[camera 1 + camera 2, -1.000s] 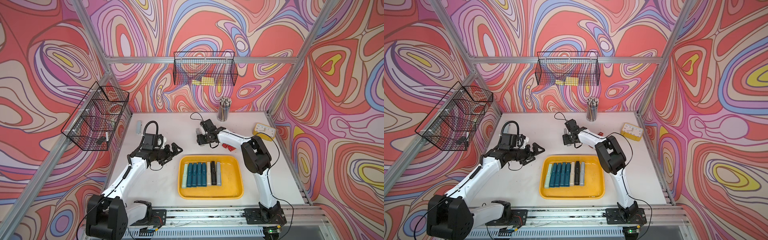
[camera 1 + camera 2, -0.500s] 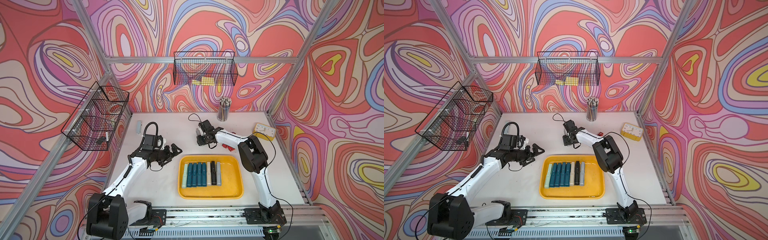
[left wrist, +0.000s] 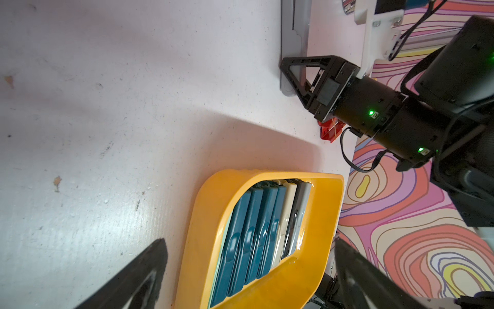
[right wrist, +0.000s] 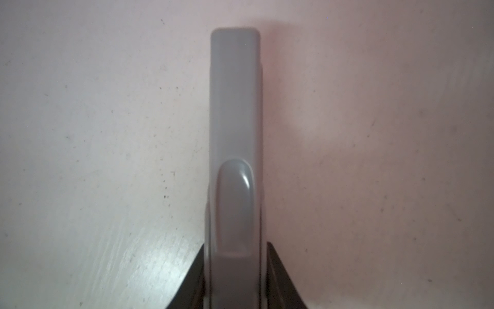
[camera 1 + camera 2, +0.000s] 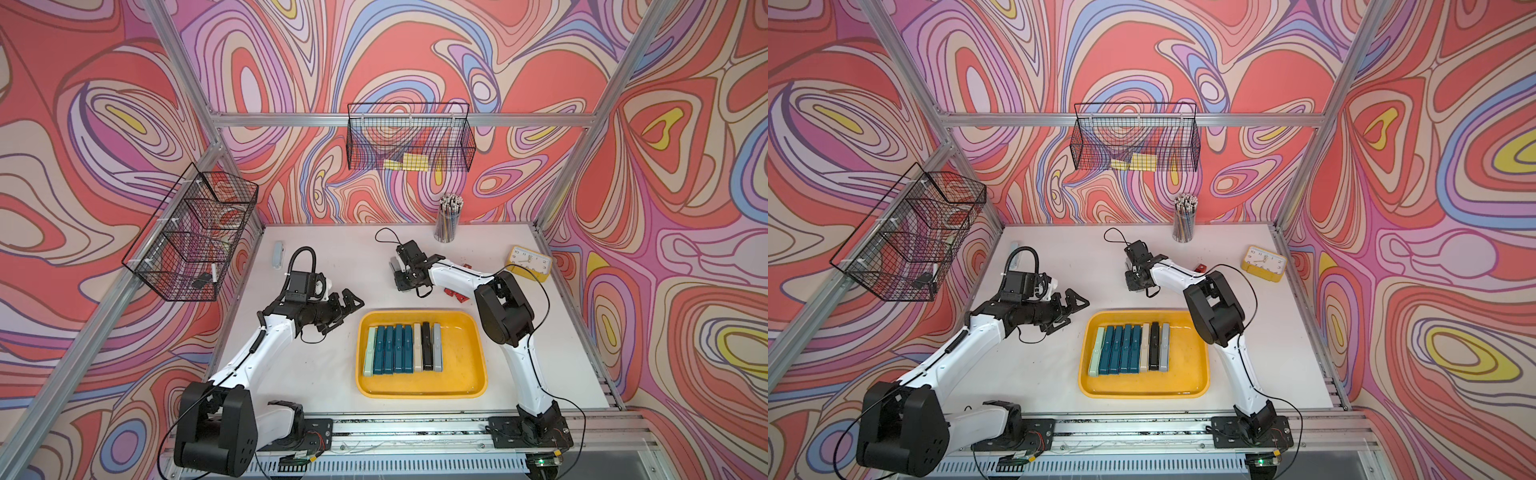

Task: Put the pruning pliers into the storage box
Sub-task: Pick up the pruning pliers from the center of the board.

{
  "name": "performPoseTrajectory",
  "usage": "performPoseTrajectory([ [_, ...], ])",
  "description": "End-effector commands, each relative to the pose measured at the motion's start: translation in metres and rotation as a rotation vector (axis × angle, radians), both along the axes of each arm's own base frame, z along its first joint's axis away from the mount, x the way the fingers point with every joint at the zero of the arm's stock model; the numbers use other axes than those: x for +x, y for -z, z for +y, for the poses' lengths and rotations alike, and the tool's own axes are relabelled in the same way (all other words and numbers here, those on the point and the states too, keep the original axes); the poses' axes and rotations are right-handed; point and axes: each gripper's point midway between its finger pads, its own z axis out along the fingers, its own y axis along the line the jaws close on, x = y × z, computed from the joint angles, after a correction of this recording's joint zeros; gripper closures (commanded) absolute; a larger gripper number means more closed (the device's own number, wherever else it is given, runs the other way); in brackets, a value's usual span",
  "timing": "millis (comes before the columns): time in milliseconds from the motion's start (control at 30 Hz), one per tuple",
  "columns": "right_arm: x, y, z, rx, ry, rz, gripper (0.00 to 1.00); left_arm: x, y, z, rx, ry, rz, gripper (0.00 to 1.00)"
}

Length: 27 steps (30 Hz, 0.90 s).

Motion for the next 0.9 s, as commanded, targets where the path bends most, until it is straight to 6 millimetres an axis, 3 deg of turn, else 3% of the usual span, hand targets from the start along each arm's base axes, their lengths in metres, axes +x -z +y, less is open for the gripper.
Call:
performPoseTrajectory([
  [0, 0.000, -0.013, -0.003, -0.002, 0.028, -0.021, 0.91, 0.004, 0.003, 0.000, -0.019, -0.004, -0.006, 0.01],
  [200, -0.008, -0.037, -0.008, 0.030, 0.047, -0.049, 1.00, 0.010, -0.007, -0.008, -0.040, 0.056, -0.054, 0.01],
  [600, -0.024, -0.074, -0.014, 0.049, 0.081, -0.079, 1.00, 0.016, -0.030, -0.014, -0.054, 0.115, -0.110, 0.01],
  [867, -0.049, -0.111, -0.020, 0.063, 0.106, -0.115, 1.00, 0.013, -0.051, -0.025, -0.134, 0.156, -0.158, 0.01],
])
